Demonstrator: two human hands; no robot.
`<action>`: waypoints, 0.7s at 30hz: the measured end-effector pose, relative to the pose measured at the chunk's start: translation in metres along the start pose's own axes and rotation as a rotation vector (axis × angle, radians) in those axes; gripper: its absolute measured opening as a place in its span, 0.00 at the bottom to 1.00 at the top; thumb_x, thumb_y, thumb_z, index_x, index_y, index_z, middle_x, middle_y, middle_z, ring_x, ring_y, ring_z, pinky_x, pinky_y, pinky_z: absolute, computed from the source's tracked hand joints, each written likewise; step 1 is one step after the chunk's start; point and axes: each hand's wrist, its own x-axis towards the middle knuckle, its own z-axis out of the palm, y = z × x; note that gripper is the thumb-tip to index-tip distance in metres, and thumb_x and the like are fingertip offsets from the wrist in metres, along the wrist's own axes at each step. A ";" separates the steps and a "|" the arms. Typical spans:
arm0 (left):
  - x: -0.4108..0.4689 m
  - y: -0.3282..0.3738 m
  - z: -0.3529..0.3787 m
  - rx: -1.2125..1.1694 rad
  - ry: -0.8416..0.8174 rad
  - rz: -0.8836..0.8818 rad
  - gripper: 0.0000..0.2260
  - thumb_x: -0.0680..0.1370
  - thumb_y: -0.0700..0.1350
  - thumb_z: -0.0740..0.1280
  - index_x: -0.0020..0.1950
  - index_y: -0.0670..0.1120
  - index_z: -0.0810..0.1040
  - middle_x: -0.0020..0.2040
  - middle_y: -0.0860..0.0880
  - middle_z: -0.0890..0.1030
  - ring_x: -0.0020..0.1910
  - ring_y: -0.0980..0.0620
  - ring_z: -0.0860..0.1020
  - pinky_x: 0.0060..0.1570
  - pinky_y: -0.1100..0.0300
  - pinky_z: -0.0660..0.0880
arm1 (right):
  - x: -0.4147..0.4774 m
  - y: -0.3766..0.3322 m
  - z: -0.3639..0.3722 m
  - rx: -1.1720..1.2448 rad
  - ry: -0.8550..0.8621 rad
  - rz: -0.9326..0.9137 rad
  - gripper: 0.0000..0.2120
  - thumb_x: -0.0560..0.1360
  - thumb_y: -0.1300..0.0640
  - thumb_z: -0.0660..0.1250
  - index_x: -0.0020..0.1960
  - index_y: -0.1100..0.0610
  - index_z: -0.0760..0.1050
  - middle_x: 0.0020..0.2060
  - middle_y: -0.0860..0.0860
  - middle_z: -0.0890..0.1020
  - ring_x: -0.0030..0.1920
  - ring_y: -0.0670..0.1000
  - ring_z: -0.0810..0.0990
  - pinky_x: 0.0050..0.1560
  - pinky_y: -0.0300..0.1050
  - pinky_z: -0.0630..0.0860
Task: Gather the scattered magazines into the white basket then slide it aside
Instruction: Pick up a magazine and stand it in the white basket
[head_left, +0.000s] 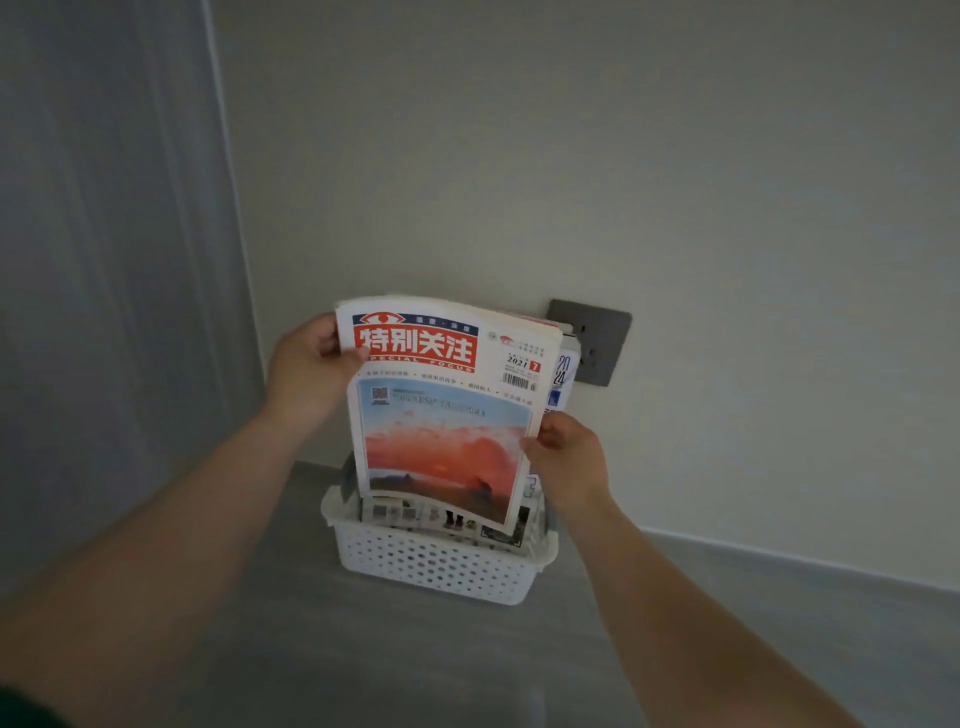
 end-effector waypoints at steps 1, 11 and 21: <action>0.001 -0.007 0.002 0.018 -0.018 -0.002 0.12 0.73 0.37 0.64 0.56 0.43 0.75 0.49 0.50 0.77 0.48 0.50 0.76 0.48 0.55 0.73 | 0.001 0.007 0.002 0.008 -0.006 0.030 0.09 0.72 0.66 0.62 0.38 0.54 0.73 0.45 0.51 0.80 0.45 0.54 0.79 0.45 0.43 0.75; 0.017 -0.060 0.026 0.176 -0.032 -0.025 0.06 0.72 0.39 0.68 0.47 0.46 0.76 0.44 0.54 0.77 0.39 0.59 0.74 0.33 0.70 0.66 | 0.016 0.047 0.024 -0.014 -0.046 0.174 0.06 0.74 0.64 0.62 0.40 0.55 0.72 0.43 0.51 0.78 0.42 0.51 0.77 0.32 0.33 0.70; 0.021 -0.083 0.042 0.200 0.120 -0.039 0.13 0.74 0.43 0.65 0.58 0.44 0.73 0.56 0.45 0.79 0.50 0.51 0.75 0.44 0.64 0.69 | 0.022 0.049 0.039 0.086 0.150 0.104 0.12 0.72 0.68 0.62 0.51 0.53 0.68 0.50 0.51 0.76 0.45 0.47 0.75 0.40 0.31 0.75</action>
